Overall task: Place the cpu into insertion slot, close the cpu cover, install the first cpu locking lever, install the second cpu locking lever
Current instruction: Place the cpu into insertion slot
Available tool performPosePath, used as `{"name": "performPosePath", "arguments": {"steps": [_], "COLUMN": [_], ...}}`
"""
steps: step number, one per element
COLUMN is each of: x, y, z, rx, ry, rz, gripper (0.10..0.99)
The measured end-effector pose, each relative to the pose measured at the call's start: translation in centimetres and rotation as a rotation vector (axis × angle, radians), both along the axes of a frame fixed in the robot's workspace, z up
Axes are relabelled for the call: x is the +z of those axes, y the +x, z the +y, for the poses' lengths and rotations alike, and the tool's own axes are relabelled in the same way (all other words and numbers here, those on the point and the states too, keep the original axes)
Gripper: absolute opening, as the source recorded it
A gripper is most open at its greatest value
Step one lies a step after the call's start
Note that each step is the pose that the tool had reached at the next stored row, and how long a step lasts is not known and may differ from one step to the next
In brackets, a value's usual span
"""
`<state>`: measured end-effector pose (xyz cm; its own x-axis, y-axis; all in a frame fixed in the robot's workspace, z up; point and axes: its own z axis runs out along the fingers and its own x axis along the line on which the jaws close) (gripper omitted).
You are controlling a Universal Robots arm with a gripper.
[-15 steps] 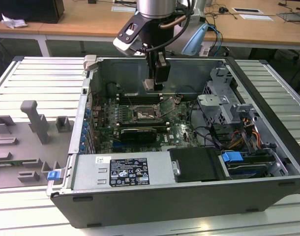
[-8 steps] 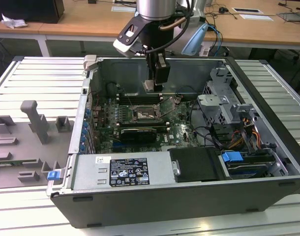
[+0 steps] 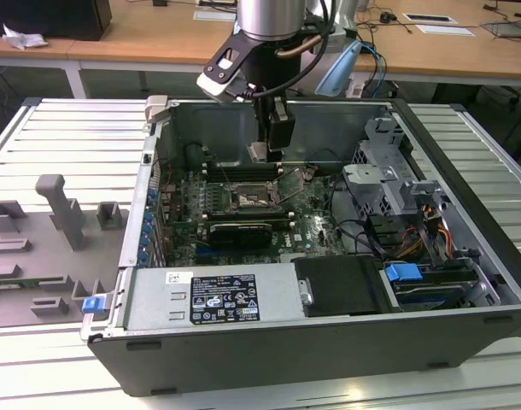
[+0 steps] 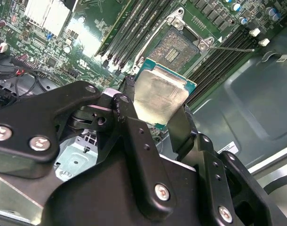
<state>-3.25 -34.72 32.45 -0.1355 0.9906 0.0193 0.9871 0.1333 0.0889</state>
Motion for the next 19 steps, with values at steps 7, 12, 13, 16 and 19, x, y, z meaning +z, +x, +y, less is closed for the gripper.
{"name": "performPosePath", "arguments": {"steps": [7, 12, 13, 16, 19], "x": [-0.48, -0.7, -0.74, -0.87, -1.13], "y": [0.0, 0.0, 0.0, -0.01, 0.0], "z": [0.0, 0.0, 0.0, 0.03, 0.38], "rx": [0.0, 0.0, 0.0, -0.001, -0.007], "ry": [0.0, 0.0, 0.0, 0.0, 0.0], "rz": [0.0, 0.0, 0.0, 0.0, 0.0001], "gripper": [0.525, 0.525, 0.525, 0.525, 0.525]}}
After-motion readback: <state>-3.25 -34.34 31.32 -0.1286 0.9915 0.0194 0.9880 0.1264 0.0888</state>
